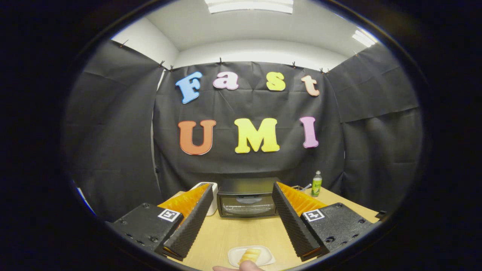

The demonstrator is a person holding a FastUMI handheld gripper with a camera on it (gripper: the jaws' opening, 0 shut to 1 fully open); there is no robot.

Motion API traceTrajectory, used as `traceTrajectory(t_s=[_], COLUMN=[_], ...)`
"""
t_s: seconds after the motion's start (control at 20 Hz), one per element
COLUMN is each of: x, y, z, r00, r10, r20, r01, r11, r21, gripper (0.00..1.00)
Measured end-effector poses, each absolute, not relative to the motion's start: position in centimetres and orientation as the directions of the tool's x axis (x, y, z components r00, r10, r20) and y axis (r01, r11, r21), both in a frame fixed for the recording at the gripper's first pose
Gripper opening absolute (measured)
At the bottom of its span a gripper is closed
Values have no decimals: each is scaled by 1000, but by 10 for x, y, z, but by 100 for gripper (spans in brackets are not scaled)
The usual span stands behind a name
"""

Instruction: Open the toaster oven, put the food inside, and close the toaster oven door.

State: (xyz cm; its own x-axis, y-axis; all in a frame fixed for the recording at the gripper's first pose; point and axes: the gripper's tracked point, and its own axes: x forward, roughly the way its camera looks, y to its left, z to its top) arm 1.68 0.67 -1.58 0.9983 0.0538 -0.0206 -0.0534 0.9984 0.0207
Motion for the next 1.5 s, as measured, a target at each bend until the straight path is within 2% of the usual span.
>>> traceTrajectory(t_s=[0.25, 0.55, 0.85, 1.0, 1.1, 1.35, 1.5], x=[25, 61, 106, 125, 140, 191, 227], y=[-16, -44, -74, -67, -49, -31, -20], z=[-13, -8, -4, -10, -12, -43, -61], r00=[1000, 996, 998, 998, 991, 989, 985], r10=[19, 86, 45, 63, 131, 151, 171], r20=[25, 27, 33, 29, 39, 0, 27], r01=[-18, -87, -47, -65, -133, -151, -170], r11=[999, 995, 998, 997, 990, 988, 985], r21=[-37, 45, 48, 46, 42, 23, -11], gripper=[100, 100, 100, 100, 100, 100, 100])
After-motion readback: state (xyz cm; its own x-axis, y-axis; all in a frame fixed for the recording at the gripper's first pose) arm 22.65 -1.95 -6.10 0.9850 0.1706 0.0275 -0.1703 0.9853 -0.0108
